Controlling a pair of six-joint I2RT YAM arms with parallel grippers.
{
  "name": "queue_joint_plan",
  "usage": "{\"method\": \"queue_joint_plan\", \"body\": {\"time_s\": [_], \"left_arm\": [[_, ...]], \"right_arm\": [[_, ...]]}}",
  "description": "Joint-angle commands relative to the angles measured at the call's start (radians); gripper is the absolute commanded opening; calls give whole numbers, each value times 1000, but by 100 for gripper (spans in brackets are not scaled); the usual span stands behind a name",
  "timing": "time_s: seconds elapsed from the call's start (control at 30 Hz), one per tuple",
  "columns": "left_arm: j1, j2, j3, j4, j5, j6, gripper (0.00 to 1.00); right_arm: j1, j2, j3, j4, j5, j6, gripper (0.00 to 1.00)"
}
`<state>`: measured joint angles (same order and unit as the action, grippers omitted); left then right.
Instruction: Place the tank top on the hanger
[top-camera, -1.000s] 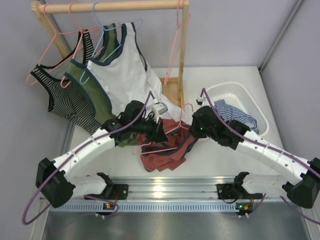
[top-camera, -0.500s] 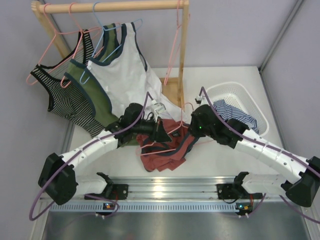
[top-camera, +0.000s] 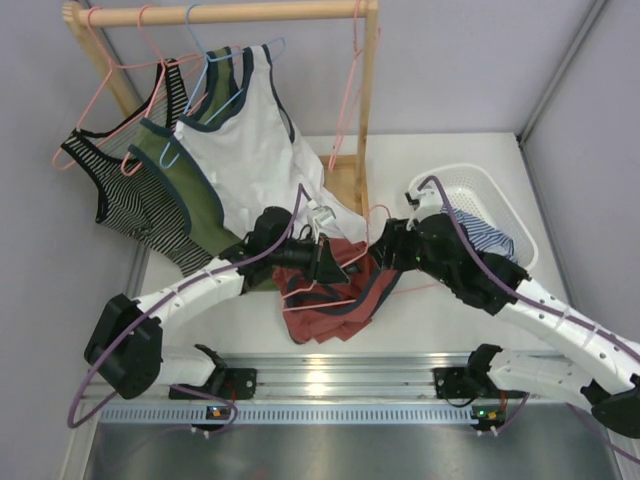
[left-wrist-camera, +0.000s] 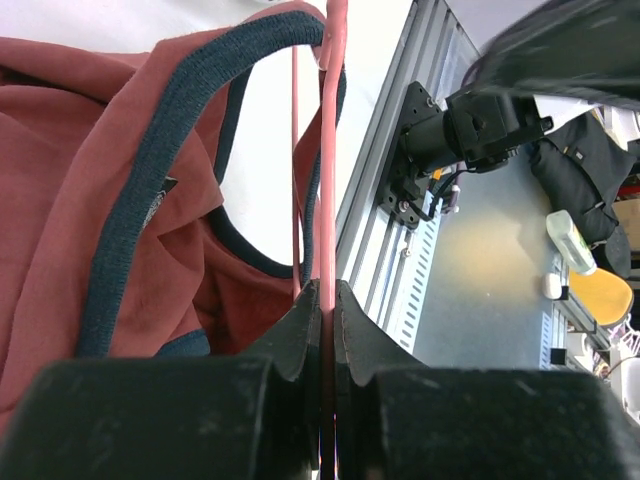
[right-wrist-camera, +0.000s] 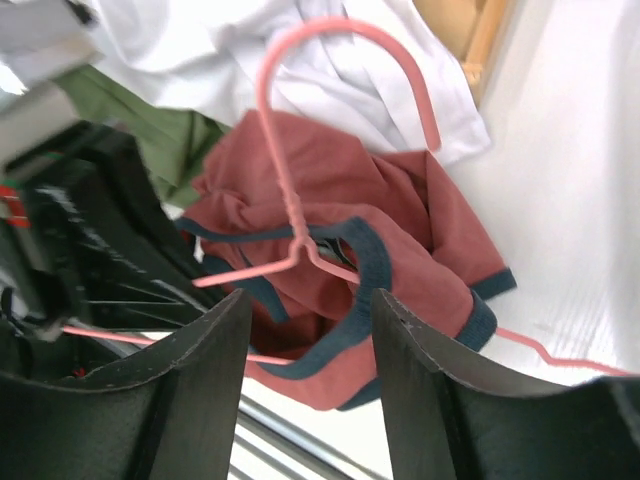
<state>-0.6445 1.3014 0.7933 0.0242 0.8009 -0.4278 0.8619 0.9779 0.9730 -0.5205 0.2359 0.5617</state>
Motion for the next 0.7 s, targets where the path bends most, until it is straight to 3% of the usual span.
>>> {"method": "queue_joint_plan", "body": {"time_s": [0.0, 0.4, 0.67], "left_arm": [[0, 10, 9, 123, 44, -14, 0], [-1, 15, 18, 118, 63, -20, 0], [-3, 6, 18, 105, 63, -11, 0]], "right_arm": [[5, -42, -3, 129, -7, -71, 54], [0, 126, 87, 174, 33, -143, 53], [0, 226, 124, 189, 0, -134, 42]]}}
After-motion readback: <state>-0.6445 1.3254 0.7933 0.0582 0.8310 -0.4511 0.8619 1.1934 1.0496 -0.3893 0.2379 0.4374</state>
